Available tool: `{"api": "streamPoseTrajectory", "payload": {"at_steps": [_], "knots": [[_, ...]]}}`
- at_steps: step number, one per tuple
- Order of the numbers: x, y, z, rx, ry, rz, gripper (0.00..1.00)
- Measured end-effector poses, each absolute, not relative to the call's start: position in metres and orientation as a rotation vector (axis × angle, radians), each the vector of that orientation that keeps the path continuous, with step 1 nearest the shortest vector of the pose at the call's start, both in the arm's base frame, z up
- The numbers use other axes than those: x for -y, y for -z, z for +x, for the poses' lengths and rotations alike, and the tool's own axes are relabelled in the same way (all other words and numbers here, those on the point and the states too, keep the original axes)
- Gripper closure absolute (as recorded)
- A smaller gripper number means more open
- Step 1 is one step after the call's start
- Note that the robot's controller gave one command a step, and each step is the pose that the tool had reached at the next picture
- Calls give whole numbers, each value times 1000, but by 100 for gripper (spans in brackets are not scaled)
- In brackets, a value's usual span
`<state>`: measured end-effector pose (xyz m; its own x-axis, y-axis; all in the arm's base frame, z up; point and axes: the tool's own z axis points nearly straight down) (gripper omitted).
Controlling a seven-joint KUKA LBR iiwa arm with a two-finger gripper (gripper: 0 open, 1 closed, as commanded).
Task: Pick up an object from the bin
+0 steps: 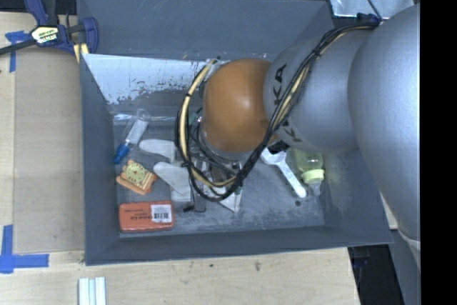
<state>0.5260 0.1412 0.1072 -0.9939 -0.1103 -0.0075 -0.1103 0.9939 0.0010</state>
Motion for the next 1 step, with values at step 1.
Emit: {"api": "streamPoseTrajectory", "payload": {"at_steps": [1], "knots": [[-170,-87,522,-3137,3,-168,100]]}}
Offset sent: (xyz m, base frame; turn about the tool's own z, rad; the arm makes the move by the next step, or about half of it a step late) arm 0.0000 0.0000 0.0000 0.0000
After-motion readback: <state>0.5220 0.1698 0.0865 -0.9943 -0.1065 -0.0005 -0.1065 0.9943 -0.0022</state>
